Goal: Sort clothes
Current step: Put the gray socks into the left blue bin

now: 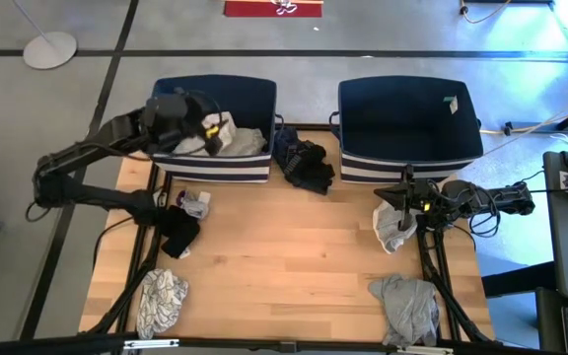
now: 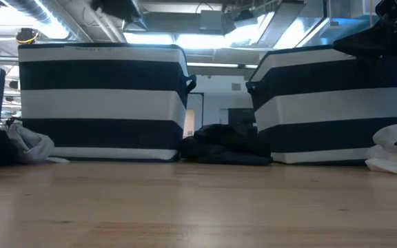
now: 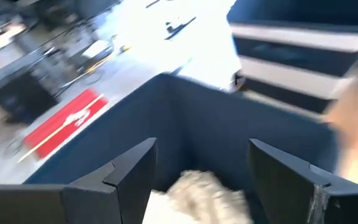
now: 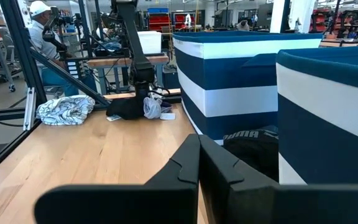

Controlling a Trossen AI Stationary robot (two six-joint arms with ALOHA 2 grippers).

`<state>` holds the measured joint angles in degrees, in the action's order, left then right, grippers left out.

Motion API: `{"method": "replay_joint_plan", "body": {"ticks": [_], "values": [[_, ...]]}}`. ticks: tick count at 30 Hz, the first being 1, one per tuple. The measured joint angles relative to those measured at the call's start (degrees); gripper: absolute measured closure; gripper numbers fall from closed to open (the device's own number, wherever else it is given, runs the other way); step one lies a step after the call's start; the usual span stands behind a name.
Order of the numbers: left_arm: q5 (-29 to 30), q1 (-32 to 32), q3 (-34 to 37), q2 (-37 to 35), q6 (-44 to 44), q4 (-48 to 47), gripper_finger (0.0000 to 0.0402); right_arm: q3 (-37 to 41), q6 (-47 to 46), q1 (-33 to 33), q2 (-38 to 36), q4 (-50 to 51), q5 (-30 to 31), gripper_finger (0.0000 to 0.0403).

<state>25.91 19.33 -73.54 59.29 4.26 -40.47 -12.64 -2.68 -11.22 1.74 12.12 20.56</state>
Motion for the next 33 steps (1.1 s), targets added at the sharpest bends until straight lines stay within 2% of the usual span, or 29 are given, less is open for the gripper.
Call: {"method": "replay_joint_plan", "body": {"ticks": [11, 17, 23, 33], "values": [[-0.02, -19.99, -0.50, 0.02, -4.59, -3.09, 0.0164, 0.00, 0.00, 0.01, 0.00, 0.00, 0.46, 0.0395], [0.00, -28.33, -0.50, 0.29, -10.36, -6.84, 0.0164, 0.00, 0.00, 0.00, -0.01, 0.00, 0.48, 0.0395], [0.23, -33.19, 0.16, 0.91, -22.81, -14.06, 0.0164, 0.00, 0.02, 0.01, 0.00, 0.00, 0.50, 0.0395], [0.38, -35.50, 7.22, 1.69, -41.91, -24.04, 0.0164, 0.00, 0.02, -0.01, -0.02, 0.04, 1.09, 0.0395]]}}
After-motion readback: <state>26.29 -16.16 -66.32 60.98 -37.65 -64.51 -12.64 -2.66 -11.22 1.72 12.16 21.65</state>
